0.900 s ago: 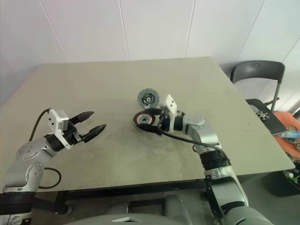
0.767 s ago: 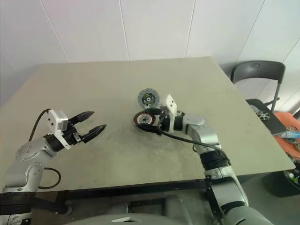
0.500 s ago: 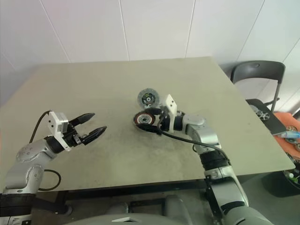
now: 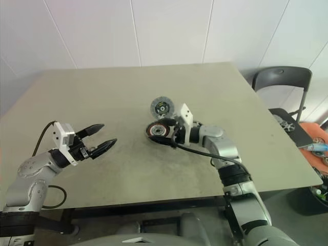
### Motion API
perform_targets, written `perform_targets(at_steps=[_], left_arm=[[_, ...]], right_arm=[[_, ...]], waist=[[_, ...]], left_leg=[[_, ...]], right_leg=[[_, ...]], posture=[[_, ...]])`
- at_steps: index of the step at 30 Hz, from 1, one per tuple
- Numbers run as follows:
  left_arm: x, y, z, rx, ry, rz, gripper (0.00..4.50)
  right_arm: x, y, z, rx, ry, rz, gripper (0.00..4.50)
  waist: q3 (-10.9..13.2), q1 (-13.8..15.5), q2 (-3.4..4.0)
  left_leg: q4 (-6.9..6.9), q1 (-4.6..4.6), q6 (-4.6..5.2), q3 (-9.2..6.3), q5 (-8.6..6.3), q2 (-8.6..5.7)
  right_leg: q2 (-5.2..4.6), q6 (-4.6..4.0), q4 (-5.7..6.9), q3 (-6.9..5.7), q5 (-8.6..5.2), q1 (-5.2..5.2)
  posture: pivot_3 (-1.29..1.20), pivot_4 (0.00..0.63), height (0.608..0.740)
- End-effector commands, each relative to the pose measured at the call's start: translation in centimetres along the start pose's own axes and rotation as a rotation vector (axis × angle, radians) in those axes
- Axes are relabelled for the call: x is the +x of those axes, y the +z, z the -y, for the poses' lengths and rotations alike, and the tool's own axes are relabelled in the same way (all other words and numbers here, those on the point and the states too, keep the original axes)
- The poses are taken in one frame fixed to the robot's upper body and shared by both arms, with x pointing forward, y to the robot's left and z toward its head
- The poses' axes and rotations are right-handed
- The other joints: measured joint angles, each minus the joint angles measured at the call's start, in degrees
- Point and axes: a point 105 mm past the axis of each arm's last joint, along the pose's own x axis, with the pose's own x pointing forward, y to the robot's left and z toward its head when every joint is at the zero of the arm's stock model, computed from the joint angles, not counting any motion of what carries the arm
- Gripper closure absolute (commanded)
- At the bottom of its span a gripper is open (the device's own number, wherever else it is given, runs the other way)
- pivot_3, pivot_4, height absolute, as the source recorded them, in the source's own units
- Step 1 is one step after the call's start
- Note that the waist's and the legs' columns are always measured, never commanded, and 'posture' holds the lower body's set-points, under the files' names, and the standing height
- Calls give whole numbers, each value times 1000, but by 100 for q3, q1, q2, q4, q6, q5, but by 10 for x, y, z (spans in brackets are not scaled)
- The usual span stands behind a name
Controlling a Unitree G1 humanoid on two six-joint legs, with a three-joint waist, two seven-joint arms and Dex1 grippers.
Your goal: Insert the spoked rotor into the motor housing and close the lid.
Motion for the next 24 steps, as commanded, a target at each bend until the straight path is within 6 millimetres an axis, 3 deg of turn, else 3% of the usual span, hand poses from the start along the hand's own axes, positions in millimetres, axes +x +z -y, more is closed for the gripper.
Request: perform_targets(at_steps=[1,10,13,20,24], left_arm=[[0,9,-2,34,-4,29,19],[1,7,-1,35,-12,24,19],[2,7,-1,36,-13,24,19],[5,6,0,36,-15,30,19],[8,6,1,35,-10,41,19]], right_arm=[[3,12,1,-40,7,19,8],[12,16,0,-86,6,-52,8],[18,19,3,-205,-7,-178,8],[38,38,-13,-444,157,-423,8],[48,28,-15,-528,246,-564,8]], waist=[[0,0,0],[0,-4,0],[0,-7,1],[0,-8,0],[-3,2,-5]], left_leg=[[0,0,0,0,0,0],[1,1,0,0,0,0],[3,1,0,1,0,0],[7,1,0,-2,0,0],[7,1,0,-2,0,0]], right_leg=[[0,0,0,0,0,0],[0,0,2,0,0,0],[0,0,5,0,0,0],[1,0,8,-1,0,-1],[0,0,8,-1,1,0]], posture=[[0,0,740],[0,0,740],[0,0,740],[0,0,740],[0,0,740]])
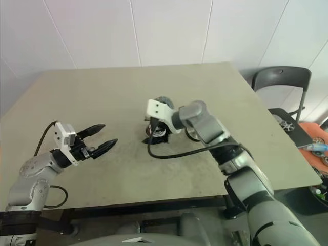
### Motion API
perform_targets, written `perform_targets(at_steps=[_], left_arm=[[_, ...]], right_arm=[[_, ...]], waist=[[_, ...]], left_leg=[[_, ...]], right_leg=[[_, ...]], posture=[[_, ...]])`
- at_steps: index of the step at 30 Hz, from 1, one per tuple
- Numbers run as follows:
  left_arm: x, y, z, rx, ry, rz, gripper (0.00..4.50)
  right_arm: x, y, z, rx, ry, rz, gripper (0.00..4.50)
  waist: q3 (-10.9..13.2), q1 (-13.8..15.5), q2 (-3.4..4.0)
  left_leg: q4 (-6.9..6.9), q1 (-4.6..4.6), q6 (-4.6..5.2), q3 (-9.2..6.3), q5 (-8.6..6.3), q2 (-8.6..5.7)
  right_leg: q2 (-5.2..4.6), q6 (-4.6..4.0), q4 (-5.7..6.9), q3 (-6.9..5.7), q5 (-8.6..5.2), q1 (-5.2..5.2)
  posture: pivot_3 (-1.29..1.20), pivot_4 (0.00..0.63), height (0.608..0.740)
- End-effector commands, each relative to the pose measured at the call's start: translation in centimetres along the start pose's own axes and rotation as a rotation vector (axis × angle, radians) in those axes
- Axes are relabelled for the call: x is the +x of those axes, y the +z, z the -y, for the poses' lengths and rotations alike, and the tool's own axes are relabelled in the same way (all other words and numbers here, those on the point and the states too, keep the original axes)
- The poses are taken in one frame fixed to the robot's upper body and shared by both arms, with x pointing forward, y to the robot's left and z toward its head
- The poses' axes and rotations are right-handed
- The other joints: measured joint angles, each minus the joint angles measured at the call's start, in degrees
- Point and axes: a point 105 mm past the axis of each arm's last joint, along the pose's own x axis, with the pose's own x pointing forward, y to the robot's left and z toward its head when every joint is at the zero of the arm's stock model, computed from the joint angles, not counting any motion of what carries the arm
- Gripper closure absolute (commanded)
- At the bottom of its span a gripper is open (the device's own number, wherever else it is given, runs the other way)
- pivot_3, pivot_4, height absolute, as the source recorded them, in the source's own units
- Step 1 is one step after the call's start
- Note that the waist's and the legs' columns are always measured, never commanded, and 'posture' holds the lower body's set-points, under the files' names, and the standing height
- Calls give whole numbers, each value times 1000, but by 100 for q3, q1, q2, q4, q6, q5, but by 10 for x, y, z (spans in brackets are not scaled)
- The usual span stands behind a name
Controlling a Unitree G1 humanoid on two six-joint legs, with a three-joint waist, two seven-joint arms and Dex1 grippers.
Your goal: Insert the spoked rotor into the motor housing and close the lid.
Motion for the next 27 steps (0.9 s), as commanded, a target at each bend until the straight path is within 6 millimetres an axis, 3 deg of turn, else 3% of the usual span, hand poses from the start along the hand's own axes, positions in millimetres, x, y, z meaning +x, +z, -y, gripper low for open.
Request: perform_targets(at_steps=[1,6,12,19,27], left_arm=[[4,9,1,40,-1,34,19],[7,7,5,32,3,47,19],[7,7,6,30,9,53,19],[9,6,6,28,7,54,19],[11,6,6,26,-2,55,19]], right_arm=[[10,-3,3,-91,46,-106,8],[25,-25,24,-137,6,-268,8],[24,-25,42,-153,-35,-307,8],[19,-31,32,-109,65,-301,8],[12,-50,32,-52,55,-347,8]], waist=[[-5,11,-8],[-6,-9,-10],[-5,-10,-9],[-6,-8,-9],[-6,-8,-9]], left_leg=[[0,0,0,0,0,-1],[2,0,-1,3,0,-2],[0,-2,-1,1,0,-2],[1,-2,-1,0,0,-1],[1,-1,-1,0,0,-1]], right_leg=[[-1,0,0,0,0,0],[-2,-1,0,0,1,0],[-3,-1,1,0,1,-2],[-3,-1,4,0,1,-2],[-3,-1,7,0,2,-2]], posture=[[0,0,740],[0,0,740],[0,0,740],[0,0,740],[0,0,740]])
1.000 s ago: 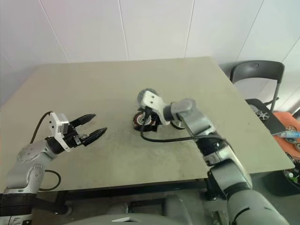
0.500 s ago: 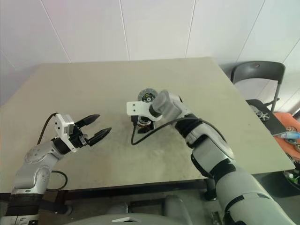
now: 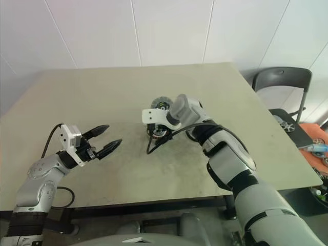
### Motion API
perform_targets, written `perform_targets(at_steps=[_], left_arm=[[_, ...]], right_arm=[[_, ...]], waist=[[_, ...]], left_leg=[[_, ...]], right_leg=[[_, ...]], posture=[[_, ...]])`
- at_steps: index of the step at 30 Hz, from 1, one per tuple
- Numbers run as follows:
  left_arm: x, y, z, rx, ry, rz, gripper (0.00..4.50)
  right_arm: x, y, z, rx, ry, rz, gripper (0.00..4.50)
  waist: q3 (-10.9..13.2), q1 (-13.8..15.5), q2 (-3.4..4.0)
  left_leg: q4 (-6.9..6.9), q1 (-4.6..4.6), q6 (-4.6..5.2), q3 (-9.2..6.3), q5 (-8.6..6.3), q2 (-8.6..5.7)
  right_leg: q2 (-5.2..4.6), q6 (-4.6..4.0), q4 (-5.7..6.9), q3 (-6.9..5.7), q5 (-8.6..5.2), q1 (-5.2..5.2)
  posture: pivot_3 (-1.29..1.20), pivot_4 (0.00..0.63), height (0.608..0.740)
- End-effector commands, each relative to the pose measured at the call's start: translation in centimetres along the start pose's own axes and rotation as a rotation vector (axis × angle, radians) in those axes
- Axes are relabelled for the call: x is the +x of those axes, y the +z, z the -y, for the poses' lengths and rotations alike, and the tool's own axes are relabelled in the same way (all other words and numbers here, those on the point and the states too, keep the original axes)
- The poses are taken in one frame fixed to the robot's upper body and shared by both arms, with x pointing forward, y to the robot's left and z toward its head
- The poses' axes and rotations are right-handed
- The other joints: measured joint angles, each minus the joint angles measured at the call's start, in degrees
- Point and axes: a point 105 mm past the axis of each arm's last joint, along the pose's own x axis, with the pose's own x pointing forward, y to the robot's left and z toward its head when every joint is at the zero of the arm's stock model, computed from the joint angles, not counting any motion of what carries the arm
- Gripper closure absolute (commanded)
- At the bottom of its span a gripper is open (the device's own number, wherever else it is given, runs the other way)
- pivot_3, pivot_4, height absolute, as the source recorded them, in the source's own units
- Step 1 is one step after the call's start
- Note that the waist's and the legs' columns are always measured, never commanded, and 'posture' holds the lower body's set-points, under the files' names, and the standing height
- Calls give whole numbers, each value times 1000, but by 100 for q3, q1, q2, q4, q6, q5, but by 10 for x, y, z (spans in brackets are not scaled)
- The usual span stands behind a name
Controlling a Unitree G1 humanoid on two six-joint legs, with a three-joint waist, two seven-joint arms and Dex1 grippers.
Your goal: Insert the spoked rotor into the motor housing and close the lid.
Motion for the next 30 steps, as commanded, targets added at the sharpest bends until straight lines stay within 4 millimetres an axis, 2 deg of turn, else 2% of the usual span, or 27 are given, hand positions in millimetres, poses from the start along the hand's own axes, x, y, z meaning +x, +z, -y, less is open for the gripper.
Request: perform_targets(at_steps=[1,9,15,18,23,25,30], left_arm=[[4,12,1,42,-14,34,19],[5,12,1,43,-11,34,19],[4,12,0,47,-4,34,19],[4,12,0,47,-3,35,0],[4,12,0,47,-2,36,0],[4,12,0,47,-1,36,0],[4,12,0,49,1,36,0]], right_arm=[[-6,-2,4,16,-20,6,8],[8,-10,-10,41,30,3,8],[13,-11,-12,52,35,1,8],[15,-14,-11,56,29,-11,592],[16,-14,-13,48,33,-5,2154],[16,-14,-12,44,30,-5,2317],[15,-9,-16,27,59,12,2334]], waist=[[0,0,0],[-1,-1,-1],[-1,-1,-1],[-2,-2,-1],[-12,-1,-14],[-14,-26,-17],[-12,-11,-15]], left_leg=[[0,0,0,0,0,0],[1,4,0,0,0,0],[2,9,0,0,0,0],[2,10,0,0,0,0],[1,8,0,-1,0,0],[1,21,0,1,0,0],[-2,82,0,-2,0,1]], right_leg=[[0,0,1,0,0,0],[0,0,6,0,0,1],[0,0,12,0,0,3],[0,0,12,0,0,3],[0,0,9,0,0,3],[0,0,11,1,0,14],[6,-17,15,2,-9,69]], posture=[[0,0,740],[0,0,740],[0,0,740],[0,0,740],[0,0,740],[0,0,740],[0,0,740]])
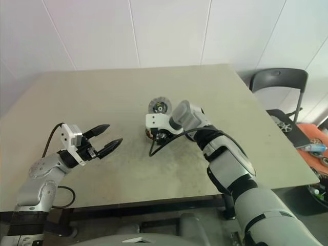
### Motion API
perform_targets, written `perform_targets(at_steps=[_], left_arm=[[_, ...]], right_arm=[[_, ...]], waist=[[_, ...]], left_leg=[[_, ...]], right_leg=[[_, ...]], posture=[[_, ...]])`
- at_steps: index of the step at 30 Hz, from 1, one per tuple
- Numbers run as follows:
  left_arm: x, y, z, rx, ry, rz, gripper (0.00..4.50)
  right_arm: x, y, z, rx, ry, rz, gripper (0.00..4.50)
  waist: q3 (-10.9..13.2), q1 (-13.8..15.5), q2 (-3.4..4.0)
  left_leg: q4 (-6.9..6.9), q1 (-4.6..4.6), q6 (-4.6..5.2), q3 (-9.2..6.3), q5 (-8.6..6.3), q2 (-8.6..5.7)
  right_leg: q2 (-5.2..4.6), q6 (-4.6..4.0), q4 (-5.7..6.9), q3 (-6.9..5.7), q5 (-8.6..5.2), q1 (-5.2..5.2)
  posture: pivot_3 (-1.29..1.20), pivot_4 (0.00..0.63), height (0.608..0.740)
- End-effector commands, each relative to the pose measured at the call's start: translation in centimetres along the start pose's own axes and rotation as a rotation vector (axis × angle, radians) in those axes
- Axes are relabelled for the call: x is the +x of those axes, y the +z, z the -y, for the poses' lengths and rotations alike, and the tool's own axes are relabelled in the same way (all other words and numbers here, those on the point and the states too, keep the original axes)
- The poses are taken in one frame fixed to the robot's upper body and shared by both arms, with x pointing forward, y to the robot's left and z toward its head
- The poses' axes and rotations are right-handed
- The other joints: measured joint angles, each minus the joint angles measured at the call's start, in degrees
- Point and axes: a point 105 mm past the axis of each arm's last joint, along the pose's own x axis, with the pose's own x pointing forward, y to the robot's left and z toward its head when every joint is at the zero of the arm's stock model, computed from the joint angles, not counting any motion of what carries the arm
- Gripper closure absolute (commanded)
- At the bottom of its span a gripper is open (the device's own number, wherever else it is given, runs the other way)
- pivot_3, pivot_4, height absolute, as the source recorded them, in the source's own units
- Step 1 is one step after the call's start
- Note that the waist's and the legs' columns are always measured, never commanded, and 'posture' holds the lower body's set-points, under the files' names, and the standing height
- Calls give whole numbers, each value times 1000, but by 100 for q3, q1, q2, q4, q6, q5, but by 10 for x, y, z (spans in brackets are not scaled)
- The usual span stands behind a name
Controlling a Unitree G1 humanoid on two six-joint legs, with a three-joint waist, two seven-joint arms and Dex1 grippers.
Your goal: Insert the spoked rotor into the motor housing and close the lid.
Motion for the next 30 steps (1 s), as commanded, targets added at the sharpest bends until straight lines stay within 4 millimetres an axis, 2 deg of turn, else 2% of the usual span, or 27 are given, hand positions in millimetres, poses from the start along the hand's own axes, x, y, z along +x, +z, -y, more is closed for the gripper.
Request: perform_targets(at_steps=[1,6,9,18,27,30], left_arm=[[2,12,1,47,-9,35,0],[2,12,1,46,-8,34,0],[2,12,2,46,-9,33,0],[0,11,2,41,-6,27,0],[0,10,2,41,0,25,0],[-1,10,3,41,0,24,0]], right_arm=[[0,4,-10,-23,60,15,2334],[-10,31,-29,-113,145,94,2334],[-14,41,-37,-140,166,118,2334],[-7,53,-68,-167,278,167,2334],[-1,58,-72,-164,282,193,2334],[-1,62,-71,-168,271,222,1530]], waist=[[0,0,1],[1,12,2],[4,2,5],[4,13,5],[4,10,5],[5,9,5]], left_leg=[[0,3,0,-1,0,0],[-4,-5,1,-3,-1,0],[-6,-9,1,-3,-1,0],[-5,-6,1,-3,-1,-1],[-5,-3,1,-3,-1,-1],[-5,-4,1,-3,-1,0]], right_leg=[[0,-1,0,0,-1,4],[0,16,-12,-1,7,2],[0,17,-13,-1,7,-3],[0,4,-11,-2,-1,-2],[0,1,-11,-2,-2,0],[1,1,-11,-2,-2,-1]], posture=[[0,0,740],[0,0,740],[0,0,740],[0,0,740],[0,0,740],[0,0,740]])
